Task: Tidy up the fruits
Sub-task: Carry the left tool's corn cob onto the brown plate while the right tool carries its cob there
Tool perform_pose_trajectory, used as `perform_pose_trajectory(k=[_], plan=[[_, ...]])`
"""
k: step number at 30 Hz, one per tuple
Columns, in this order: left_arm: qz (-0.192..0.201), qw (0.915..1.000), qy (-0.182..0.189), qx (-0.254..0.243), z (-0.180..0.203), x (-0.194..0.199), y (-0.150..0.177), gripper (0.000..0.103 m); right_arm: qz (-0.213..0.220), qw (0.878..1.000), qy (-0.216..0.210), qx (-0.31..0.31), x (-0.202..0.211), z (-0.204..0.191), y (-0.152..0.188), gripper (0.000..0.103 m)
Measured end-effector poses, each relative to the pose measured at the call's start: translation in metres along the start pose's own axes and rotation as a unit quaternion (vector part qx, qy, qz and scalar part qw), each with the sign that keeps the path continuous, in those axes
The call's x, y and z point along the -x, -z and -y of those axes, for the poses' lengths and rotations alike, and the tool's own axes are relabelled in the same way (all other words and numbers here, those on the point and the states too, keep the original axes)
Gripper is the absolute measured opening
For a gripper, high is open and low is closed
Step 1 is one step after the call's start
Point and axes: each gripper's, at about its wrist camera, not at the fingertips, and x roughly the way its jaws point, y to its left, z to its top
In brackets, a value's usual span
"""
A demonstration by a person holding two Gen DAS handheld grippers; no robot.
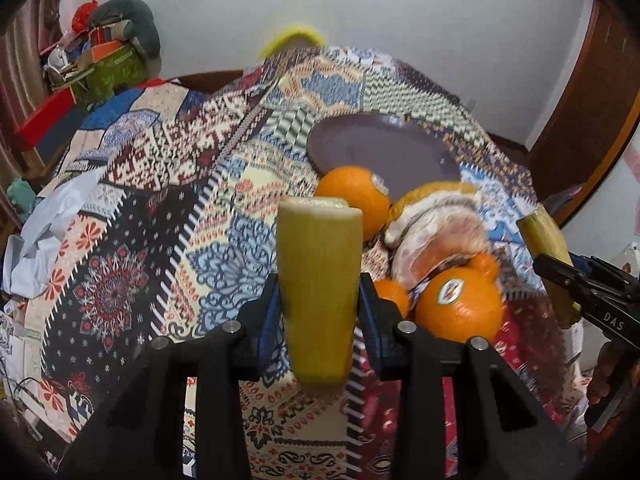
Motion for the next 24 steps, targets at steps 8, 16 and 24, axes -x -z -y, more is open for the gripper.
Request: perform_pose_trajectory(k=[8, 16, 24], plan=[[0.033, 0.9993, 0.019, -0.005, 0.016, 0.013, -0.024, 0.037, 0.049, 0.999, 0.000, 0.004, 0.015, -0.004, -0.031, 0.036], [0.058, 0.9978, 0.024, -0.019, 0.027, 0.017, -0.050, 0.037, 0.090, 0.996, -0.003, 0.013, 0.024, -0.009, -0.058, 0.036], [0.071, 0.9967, 0.026, -0.028, 0.035, 0.011, -0.069, 0.037, 0.104, 0.994, -0.007, 0.017, 0.013, -0.008, -0.077, 0.036]])
